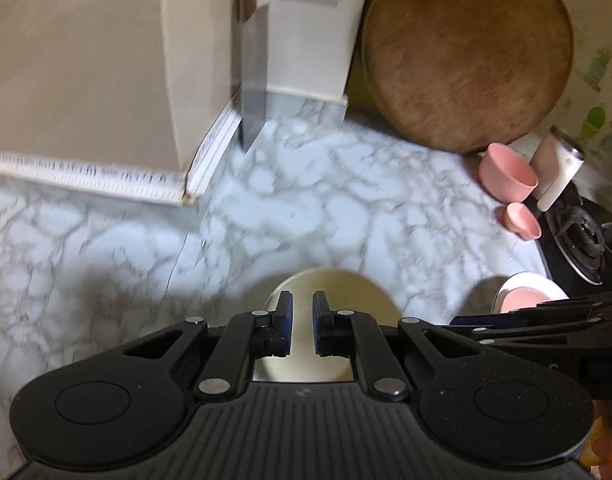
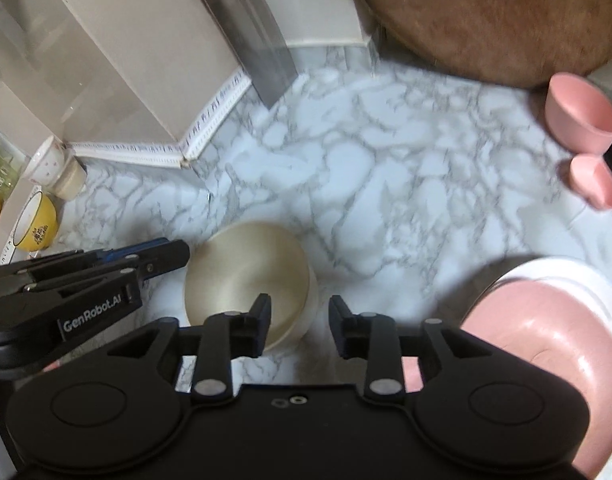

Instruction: Organize plates and bowls

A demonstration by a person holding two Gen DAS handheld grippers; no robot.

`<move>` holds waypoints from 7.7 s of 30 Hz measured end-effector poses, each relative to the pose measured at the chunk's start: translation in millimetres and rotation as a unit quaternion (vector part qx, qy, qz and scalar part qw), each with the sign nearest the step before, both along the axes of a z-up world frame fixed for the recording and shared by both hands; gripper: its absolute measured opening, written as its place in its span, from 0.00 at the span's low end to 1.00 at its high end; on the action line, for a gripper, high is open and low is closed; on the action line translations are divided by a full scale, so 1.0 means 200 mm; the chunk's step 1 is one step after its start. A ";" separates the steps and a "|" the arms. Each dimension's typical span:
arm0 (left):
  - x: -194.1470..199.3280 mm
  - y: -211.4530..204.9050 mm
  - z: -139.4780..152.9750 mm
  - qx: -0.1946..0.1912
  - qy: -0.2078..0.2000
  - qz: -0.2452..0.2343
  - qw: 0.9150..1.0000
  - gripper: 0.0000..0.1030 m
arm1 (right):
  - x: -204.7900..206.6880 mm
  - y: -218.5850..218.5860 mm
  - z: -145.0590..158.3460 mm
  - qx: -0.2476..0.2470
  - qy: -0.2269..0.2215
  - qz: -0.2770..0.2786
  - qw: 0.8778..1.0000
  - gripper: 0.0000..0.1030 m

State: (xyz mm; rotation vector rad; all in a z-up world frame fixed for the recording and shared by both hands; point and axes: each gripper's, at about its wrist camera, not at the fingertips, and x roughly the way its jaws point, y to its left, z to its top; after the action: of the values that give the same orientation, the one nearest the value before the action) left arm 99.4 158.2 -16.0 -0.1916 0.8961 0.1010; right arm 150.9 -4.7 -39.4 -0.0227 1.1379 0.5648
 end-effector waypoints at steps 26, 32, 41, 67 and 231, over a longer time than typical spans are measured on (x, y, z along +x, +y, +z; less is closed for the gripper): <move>0.54 -0.50 0.33 -0.003 -0.091 -0.080 0.993 0.74 | 0.31 -0.67 0.28 -0.015 -0.108 -0.141 0.984 0.80; 0.79 -0.69 0.33 -0.006 -0.097 -0.089 0.991 0.74 | 0.48 -0.87 0.25 -0.022 -0.109 -0.195 0.974 0.83; 1.13 -0.93 0.26 0.014 -0.074 -0.112 0.991 0.74 | 0.72 -1.02 0.17 -0.002 -0.087 -0.288 0.954 0.82; 1.86 -1.12 -0.30 -0.040 0.034 -0.157 0.986 0.44 | 1.13 -1.01 -0.21 0.010 -0.008 -0.388 0.922 0.33; 0.35 -0.41 0.35 0.018 -0.043 -0.087 0.995 0.47 | 0.19 -0.60 0.40 -0.023 -0.107 -0.136 0.985 0.70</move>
State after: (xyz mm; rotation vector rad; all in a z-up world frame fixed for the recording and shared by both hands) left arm 168.6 77.1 54.9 -0.0833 0.8205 -0.0539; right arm 188.9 -123.7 40.7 0.0313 0.9259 0.2853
